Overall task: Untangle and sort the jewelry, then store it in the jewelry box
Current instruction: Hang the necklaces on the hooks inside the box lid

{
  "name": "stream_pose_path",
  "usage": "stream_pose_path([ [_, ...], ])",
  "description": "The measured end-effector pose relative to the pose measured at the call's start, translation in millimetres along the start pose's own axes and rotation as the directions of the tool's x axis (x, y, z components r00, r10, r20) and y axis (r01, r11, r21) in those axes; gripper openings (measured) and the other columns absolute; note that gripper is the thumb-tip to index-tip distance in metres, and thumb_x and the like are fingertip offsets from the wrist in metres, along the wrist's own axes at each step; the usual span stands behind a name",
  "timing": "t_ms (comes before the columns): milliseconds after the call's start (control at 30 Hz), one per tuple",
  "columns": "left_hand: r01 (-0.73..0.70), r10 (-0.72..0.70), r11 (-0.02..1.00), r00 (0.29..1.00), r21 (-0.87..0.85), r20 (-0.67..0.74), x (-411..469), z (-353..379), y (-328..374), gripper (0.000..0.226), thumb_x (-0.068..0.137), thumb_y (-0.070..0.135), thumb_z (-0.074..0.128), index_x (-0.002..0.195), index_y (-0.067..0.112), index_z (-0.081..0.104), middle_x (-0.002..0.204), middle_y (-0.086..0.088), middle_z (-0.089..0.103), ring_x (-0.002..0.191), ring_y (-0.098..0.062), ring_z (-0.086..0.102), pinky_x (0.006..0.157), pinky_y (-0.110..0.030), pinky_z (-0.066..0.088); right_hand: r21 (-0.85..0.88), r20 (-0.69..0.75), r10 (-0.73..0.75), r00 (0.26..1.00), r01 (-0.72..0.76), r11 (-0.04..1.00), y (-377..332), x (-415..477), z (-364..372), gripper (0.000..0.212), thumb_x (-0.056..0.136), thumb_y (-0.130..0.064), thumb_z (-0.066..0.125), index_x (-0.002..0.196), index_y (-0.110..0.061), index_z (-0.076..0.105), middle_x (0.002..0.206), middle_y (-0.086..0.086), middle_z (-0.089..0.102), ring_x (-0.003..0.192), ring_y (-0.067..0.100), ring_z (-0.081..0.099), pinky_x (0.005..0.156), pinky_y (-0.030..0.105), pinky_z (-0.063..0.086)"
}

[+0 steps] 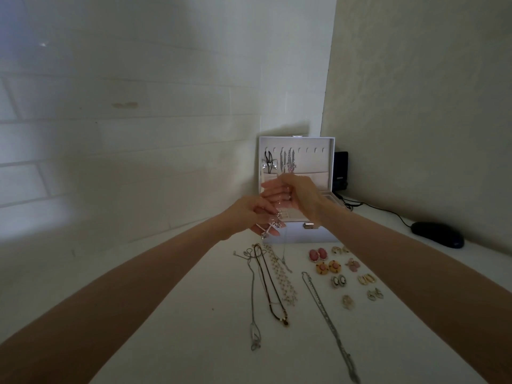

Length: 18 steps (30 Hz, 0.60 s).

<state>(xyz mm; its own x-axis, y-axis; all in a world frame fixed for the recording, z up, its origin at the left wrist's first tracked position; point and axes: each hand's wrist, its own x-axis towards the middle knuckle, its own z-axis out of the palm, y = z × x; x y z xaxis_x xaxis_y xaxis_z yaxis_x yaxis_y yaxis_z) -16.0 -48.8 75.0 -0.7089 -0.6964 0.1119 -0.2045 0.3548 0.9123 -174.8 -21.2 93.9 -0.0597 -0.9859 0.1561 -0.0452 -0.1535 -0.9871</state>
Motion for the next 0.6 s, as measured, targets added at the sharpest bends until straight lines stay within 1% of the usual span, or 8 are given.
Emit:
stream_pose_path([
  [67, 0.019, -0.019, 0.999, 1.0, -0.033, 0.009, 0, 1, -1, 0.009, 0.088, -0.005, 0.059, 0.092, 0.003, 0.061, 0.093, -0.012, 0.073, 0.076, -0.023, 0.072, 0.061, -0.026, 0.056, -0.04, -0.075, 0.029, 0.997, -0.033, 0.999, -2, -1, 0, 0.026, 0.091, -0.011, 0.051, 0.103, 0.004, 0.068, 0.089, 0.02, 0.07, 0.077, 0.028, 0.068, 0.074, 0.035, 0.06],
  [133, 0.042, -0.039, 0.993, 0.999, -0.108, 0.022, 1, 2, -3, 0.008, 0.087, -0.004, 0.061, 0.094, -0.001, 0.059, 0.095, -0.018, 0.072, 0.078, -0.025, 0.072, 0.067, -0.03, 0.059, -0.156, -0.103, 0.04, 0.994, -0.056, 0.986, -1, -2, -1, 0.022, 0.092, -0.01, 0.053, 0.102, 0.002, 0.069, 0.085, 0.018, 0.07, 0.071, 0.026, 0.068, 0.064, 0.029, 0.059],
  [233, 0.062, -0.052, 0.972, 0.997, -0.227, 0.048, 1, 5, -2, 0.01, 0.089, 0.003, 0.059, 0.098, -0.003, 0.058, 0.094, -0.016, 0.073, 0.083, -0.023, 0.072, 0.07, -0.028, 0.058, -0.514, -0.082, -0.005, 0.997, -0.038, 0.857, 1, -3, -2, 0.018, 0.089, -0.006, 0.057, 0.1, -0.009, 0.071, 0.094, 0.004, 0.07, 0.087, 0.02, 0.066, 0.069, 0.02, 0.053],
  [300, 0.08, -0.073, 0.946, 0.997, -0.314, 0.036, 1, 6, -3, 0.01, 0.092, 0.004, 0.056, 0.097, -0.002, 0.061, 0.091, -0.012, 0.074, 0.083, -0.021, 0.072, 0.067, -0.026, 0.057, -0.625, -0.054, -0.015, 0.998, -0.022, 0.781, 2, -4, -2, 0.027, 0.086, 0.0, 0.055, 0.104, -0.013, 0.071, 0.103, -0.002, 0.065, 0.097, 0.013, 0.061, 0.074, 0.015, 0.044],
  [367, 0.091, -0.099, 0.915, 0.995, -0.394, -0.001, 4, 7, -5, 0.012, 0.092, 0.006, 0.055, 0.097, -0.001, 0.064, 0.093, -0.011, 0.073, 0.085, -0.021, 0.072, 0.068, -0.026, 0.057, -0.609, -0.068, -0.032, 0.997, -0.016, 0.793, 3, -6, -2, 0.029, 0.085, 0.003, 0.052, 0.101, -0.013, 0.069, 0.105, 0.001, 0.066, 0.101, 0.015, 0.06, 0.083, 0.023, 0.044],
  [433, 0.088, -0.132, 0.88, 0.989, -0.467, -0.062, 7, 8, -9, 0.017, 0.091, 0.01, 0.057, 0.103, -0.001, 0.063, 0.101, -0.014, 0.071, 0.091, -0.023, 0.07, 0.071, -0.026, 0.058, -0.546, -0.119, -0.063, 0.991, -0.012, 0.838, 4, -10, -3, 0.022, 0.085, 0.001, 0.053, 0.096, -0.012, 0.067, 0.098, 0.005, 0.067, 0.095, 0.019, 0.062, 0.085, 0.031, 0.05],
  [500, 0.07, -0.172, 0.841, 0.975, -0.536, -0.141, 12, 9, -13, 0.018, 0.09, 0.012, 0.06, 0.103, 0.0, 0.063, 0.099, -0.012, 0.07, 0.09, -0.021, 0.068, 0.072, -0.025, 0.057, -0.436, -0.137, -0.055, 0.989, -0.01, 0.9, 6, -16, -3, 0.011, 0.089, -0.009, 0.058, 0.098, -0.008, 0.065, 0.087, 0.008, 0.067, 0.08, 0.02, 0.065, 0.075, 0.03, 0.055],
  [600, 0.038, -0.224, 0.788, 0.947, -0.615, -0.229, 16, 15, -17, 0.005, 0.091, 0.009, 0.058, 0.089, 0.008, 0.062, 0.08, -0.003, 0.064, 0.074, -0.011, 0.059, 0.069, -0.021, 0.05, -0.377, -0.069, -0.01, 0.998, -0.017, 0.926, 13, -24, -4, 0.019, 0.088, -0.021, 0.067, 0.102, -0.009, 0.061, 0.082, 0.012, 0.069, 0.068, 0.02, 0.068, 0.062, 0.024, 0.057],
])
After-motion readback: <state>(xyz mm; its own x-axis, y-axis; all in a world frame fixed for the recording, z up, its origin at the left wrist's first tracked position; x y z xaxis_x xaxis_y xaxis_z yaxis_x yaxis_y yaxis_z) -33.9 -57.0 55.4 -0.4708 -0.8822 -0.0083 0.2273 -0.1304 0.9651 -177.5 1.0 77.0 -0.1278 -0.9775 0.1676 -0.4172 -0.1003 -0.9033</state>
